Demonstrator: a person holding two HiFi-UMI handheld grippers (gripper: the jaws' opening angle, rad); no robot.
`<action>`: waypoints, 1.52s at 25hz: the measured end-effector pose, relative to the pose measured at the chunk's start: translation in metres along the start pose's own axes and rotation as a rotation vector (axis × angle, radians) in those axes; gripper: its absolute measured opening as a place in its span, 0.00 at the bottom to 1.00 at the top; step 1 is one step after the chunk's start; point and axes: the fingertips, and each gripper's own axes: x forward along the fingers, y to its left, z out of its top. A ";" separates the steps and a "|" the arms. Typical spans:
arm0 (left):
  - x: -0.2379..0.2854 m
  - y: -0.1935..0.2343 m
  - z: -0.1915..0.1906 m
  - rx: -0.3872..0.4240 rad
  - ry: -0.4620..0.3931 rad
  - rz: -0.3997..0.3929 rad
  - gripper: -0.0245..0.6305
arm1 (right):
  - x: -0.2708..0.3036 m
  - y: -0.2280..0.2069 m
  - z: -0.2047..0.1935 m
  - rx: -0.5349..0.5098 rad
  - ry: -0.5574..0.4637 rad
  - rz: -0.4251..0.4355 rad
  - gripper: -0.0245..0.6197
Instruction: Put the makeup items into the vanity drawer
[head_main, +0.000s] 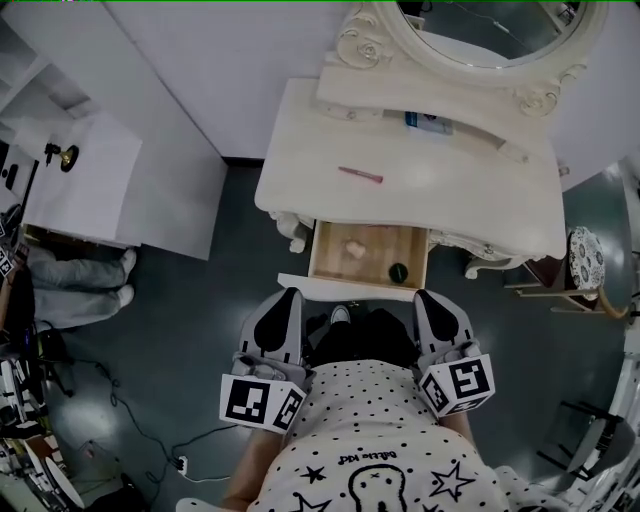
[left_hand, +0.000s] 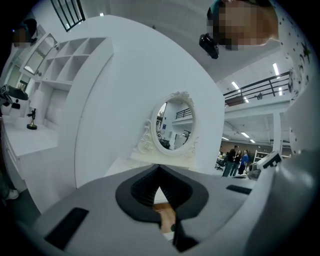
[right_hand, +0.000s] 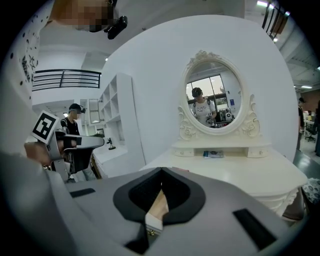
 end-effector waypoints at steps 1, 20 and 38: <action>0.002 0.002 0.000 -0.001 0.002 0.004 0.03 | 0.002 0.000 0.001 -0.001 0.002 0.001 0.05; 0.071 -0.016 0.022 0.010 -0.041 0.076 0.03 | 0.051 -0.063 0.029 -0.002 0.008 0.087 0.05; 0.104 -0.002 0.028 0.042 -0.012 0.069 0.03 | 0.072 -0.075 0.039 0.010 0.025 0.069 0.05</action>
